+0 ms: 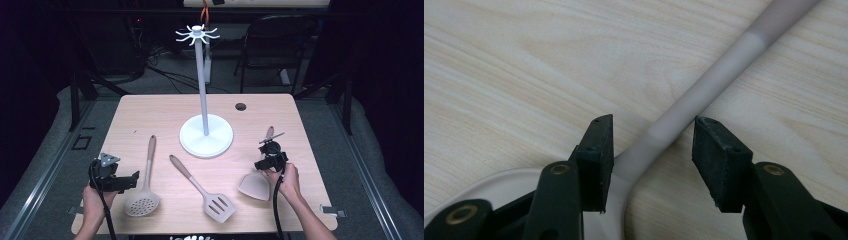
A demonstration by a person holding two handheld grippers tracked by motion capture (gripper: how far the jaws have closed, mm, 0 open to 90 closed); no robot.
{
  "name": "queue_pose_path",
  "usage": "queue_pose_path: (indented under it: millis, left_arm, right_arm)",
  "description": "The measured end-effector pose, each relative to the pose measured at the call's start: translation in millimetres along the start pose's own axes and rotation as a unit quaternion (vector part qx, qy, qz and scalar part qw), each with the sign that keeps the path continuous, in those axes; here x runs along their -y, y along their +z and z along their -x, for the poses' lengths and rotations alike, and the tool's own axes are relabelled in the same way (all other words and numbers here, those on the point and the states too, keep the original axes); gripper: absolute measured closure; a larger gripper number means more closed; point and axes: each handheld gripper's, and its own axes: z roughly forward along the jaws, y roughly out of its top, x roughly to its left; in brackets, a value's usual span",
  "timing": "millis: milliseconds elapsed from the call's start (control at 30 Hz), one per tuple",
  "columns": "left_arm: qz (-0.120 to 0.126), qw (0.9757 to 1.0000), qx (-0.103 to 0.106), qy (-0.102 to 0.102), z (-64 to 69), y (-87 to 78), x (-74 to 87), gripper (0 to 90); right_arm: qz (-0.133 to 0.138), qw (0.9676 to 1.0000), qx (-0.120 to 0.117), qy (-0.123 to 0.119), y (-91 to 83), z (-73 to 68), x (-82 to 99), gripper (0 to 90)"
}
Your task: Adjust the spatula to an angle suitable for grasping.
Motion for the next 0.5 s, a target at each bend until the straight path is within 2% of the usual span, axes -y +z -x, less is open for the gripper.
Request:
queue_pose_path:
  millis: [300,500]
  left_arm:
    - [-0.002,1.0000,-0.001,0.002,-1.5,0.1,0.9,2.1]
    - [0.000,1.0000,-0.001,0.000,-1.9,-0.4,1.3,2.1]
  right_arm:
    - [-0.006,0.9999,0.001,-0.010,-1.5,-0.3,-0.3,54.2]
    - [-0.016,0.9994,0.002,-0.029,-3.2,-0.3,-0.5,55.6]
